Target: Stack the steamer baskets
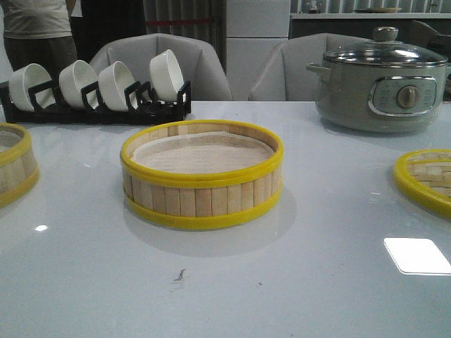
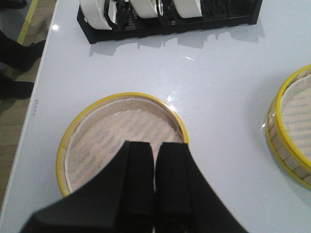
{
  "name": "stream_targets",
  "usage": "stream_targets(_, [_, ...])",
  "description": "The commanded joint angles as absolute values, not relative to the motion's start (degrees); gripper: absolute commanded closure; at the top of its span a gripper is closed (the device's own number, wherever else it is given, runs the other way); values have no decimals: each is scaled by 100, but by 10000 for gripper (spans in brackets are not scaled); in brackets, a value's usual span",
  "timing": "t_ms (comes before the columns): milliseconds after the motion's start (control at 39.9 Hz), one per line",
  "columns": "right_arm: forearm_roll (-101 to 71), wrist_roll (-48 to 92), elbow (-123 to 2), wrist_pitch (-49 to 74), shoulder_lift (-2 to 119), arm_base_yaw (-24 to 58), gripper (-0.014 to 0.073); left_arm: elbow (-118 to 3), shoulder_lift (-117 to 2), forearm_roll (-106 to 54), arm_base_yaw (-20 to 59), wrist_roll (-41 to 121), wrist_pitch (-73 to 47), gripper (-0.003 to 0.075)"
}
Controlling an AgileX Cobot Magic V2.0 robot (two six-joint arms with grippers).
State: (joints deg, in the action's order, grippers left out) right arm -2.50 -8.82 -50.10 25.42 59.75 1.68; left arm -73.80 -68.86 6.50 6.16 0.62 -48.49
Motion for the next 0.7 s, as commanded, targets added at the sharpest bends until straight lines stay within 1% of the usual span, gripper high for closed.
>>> stream_targets(0, [-183, -881, -5231, 1975, 5931, 179, 538, -7591, -6773, 599, 653, 42, -4437, 625])
stream_targets(176, [-229, -881, -5231, 1783, 5915, 179, 538, -7591, -6773, 515, 653, 42, -4449, 625])
stream_targets(351, [-275, -885, -5231, 1971, 5917, 179, 531, -7591, -6773, 340, 653, 42, -4449, 625])
stream_targets(376, [-294, -885, -5231, 2008, 5917, 179, 510, -7591, -6773, 323, 653, 0, -4449, 625])
stream_targets(427, [-336, -885, -5252, 2127, 5917, 179, 434, -7591, -6773, 298, 653, 0, -4436, 622])
stream_targets(477, [-336, -880, -5299, 2310, 5924, 179, 319, -7591, -6773, 247, 653, 32, -4449, 610])
stream_targets(502, [-336, -880, -5311, 2362, 5924, 179, 246, -7591, -6773, 224, 653, 52, -4449, 597])
stream_targets(527, [-336, -880, -5317, 2388, 5924, 179, 192, -7591, -6785, 226, 653, 48, -4449, 573])
stream_targets(552, [-336, -880, -5317, 2379, 5924, 179, 115, -7591, -6785, 226, 653, 48, -4449, 540])
stream_targets(602, [-336, -880, -5329, 2357, 5924, 179, 50, -7591, -6834, 226, 653, 48, -4436, 460])
stream_targets(677, [-336, -880, -5334, 2283, 5924, 179, 46, -7591, -6944, 226, 653, 57, -4411, 302])
